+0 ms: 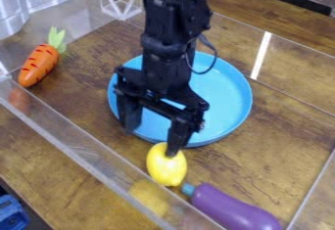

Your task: Put the lemon on the blue tray

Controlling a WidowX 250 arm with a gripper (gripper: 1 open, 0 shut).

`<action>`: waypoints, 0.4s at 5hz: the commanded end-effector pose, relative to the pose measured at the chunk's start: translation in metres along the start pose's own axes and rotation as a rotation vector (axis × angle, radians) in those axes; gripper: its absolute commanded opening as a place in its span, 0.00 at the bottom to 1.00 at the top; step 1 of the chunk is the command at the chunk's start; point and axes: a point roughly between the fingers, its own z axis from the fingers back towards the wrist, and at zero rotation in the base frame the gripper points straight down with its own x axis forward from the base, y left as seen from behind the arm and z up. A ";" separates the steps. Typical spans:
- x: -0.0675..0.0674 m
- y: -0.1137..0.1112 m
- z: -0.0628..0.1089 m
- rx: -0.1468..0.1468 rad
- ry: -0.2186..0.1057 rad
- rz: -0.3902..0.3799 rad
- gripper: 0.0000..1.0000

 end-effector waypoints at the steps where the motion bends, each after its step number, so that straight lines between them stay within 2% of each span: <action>1: 0.005 -0.005 -0.001 0.002 -0.036 -0.002 1.00; 2: 0.007 -0.007 -0.013 0.011 -0.042 -0.002 1.00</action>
